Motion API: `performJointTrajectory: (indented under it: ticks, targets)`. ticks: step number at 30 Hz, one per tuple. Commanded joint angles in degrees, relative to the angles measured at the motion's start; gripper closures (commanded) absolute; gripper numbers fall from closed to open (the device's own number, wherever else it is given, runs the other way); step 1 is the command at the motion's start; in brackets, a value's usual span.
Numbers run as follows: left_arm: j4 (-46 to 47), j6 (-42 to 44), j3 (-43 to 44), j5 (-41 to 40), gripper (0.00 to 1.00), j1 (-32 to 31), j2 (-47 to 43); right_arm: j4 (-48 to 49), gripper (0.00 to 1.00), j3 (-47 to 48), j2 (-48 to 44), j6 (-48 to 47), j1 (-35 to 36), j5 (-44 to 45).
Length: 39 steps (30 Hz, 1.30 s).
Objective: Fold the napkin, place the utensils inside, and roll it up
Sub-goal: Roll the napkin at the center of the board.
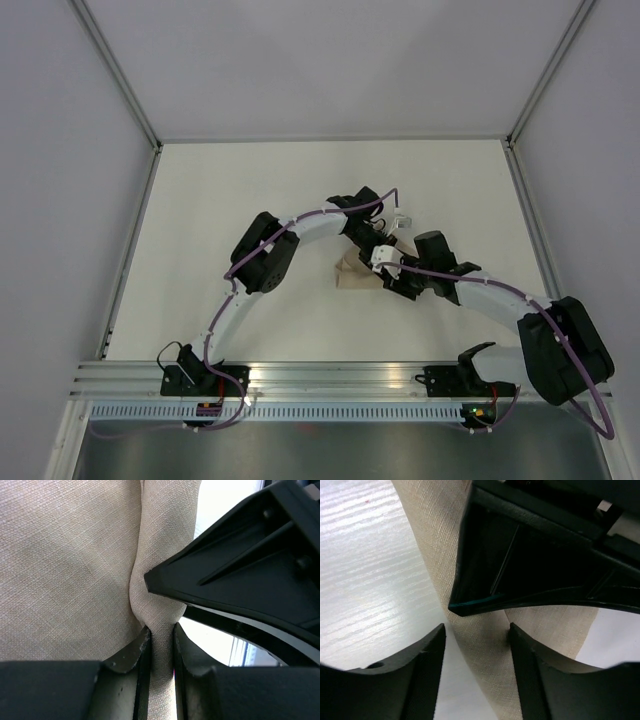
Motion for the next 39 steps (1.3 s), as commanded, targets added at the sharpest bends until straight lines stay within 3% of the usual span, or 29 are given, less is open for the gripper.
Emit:
performJointTrajectory:
  ticks: [1,3,9,13,20,21,26,29,34,39]
  targets:
    - [-7.68,-1.16,-2.05,-6.96,0.85,0.04,5.48,-0.27,0.44,1.92,2.65,-1.09,0.55,0.85]
    - [-7.77,-1.78,-1.96,-6.43,0.81,0.21,5.48,-1.59,0.48,2.8,3.71,-1.18,0.55,0.85]
    - [-7.25,-4.24,-1.26,-5.37,0.65,0.57,5.13,-3.96,0.8,4.82,5.56,-1.18,0.55,0.15]
    - [2.31,-10.29,-5.9,-2.12,0.57,1.53,-0.13,-6.51,0.87,6.93,8.71,-1.53,0.55,-1.6]
    - [34.29,-32.5,-20.75,-2.82,0.5,7.5,-14.37,-10.37,0.92,10.8,13.29,-2.85,0.2,-4.06]
    - [41.03,-34.28,-24.07,-3.34,0.5,8.29,-15.6,-10.99,0.92,11.84,13.82,-3.37,-0.15,-4.42]
    - [54.51,-39.13,-35.25,-10.9,0.5,12.16,-25.7,-16.26,0.92,16.33,18.56,-4.69,-2.69,-8.97]
    - [69.54,-42.72,-46.75,-14.33,0.5,14.62,-32.02,-20.29,0.92,19.84,21.99,-5.92,-4.1,-11.44]
    - [85.35,-37.66,-63.37,-24.24,0.51,15.16,-41.7,-29.44,0.95,28.54,31.11,-9.43,-6.04,-16.1]
    - [89.44,-28.08,-72.34,-30.49,0.49,13.41,-49.79,-42.1,0.96,38.99,39.91,-14.8,-8.5,-20.14]
